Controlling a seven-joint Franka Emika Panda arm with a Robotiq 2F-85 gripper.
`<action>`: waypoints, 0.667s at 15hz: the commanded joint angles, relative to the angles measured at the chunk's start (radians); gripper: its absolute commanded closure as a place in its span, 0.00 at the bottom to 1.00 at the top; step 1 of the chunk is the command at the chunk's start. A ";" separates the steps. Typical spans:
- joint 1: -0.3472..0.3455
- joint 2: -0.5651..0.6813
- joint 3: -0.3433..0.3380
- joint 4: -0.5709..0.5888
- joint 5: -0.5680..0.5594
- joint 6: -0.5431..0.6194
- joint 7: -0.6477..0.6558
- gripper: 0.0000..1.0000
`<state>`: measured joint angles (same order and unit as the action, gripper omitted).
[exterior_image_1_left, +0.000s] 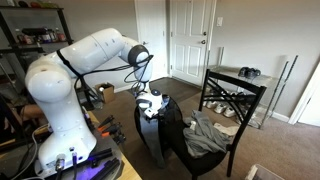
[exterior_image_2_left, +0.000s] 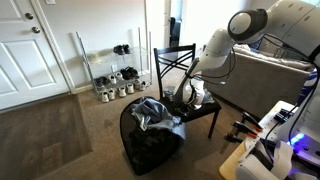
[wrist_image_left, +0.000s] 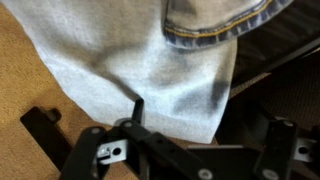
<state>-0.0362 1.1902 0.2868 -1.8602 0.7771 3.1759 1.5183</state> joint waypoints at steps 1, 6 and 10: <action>0.057 0.030 -0.027 0.050 0.014 -0.053 -0.005 0.00; 0.063 0.074 -0.021 0.069 0.030 -0.079 -0.009 0.00; 0.080 0.064 -0.028 0.027 0.075 -0.045 0.012 0.00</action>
<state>0.0285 1.2709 0.2631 -1.7989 0.8003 3.1177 1.5183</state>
